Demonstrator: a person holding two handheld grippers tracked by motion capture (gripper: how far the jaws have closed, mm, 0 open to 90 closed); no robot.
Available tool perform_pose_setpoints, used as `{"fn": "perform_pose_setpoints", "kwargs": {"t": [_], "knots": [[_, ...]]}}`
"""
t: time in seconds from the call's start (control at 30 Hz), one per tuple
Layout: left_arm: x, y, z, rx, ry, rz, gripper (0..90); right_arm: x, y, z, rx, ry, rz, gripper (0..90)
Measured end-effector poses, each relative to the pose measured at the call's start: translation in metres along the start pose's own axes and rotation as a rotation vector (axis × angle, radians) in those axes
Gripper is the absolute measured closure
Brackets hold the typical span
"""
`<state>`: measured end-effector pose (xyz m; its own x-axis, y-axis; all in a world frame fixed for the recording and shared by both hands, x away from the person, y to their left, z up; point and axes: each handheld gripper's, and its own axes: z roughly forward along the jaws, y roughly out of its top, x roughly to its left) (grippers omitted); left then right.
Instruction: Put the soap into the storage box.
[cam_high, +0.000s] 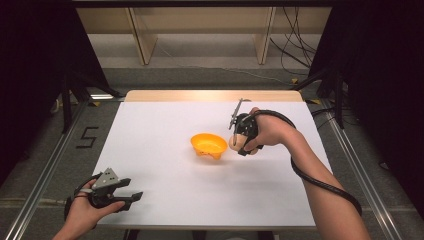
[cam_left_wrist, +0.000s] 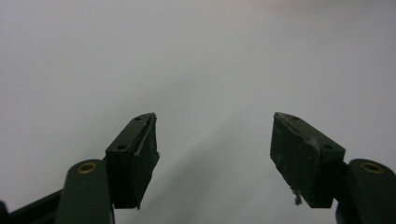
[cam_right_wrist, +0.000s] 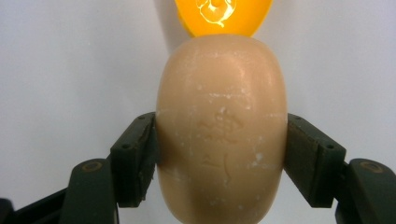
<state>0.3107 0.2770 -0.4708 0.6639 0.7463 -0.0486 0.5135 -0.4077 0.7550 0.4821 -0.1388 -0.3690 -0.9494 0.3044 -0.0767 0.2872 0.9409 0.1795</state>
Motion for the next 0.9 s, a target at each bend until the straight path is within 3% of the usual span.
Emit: {"fn": "perform_pose_setpoints", "kwargs": {"t": [0.37,0.9], "knots": [[0.001,0.0,-0.001,0.012,0.001,0.011,31.7,-0.004,0.008,0.004,-0.02,-0.009,-0.005,33.5],[0.001,0.0,0.0,0.008,0.007,-0.01,31.7,-0.004,0.023,0.004,-0.014,-0.025,-0.009,33.5]]}}
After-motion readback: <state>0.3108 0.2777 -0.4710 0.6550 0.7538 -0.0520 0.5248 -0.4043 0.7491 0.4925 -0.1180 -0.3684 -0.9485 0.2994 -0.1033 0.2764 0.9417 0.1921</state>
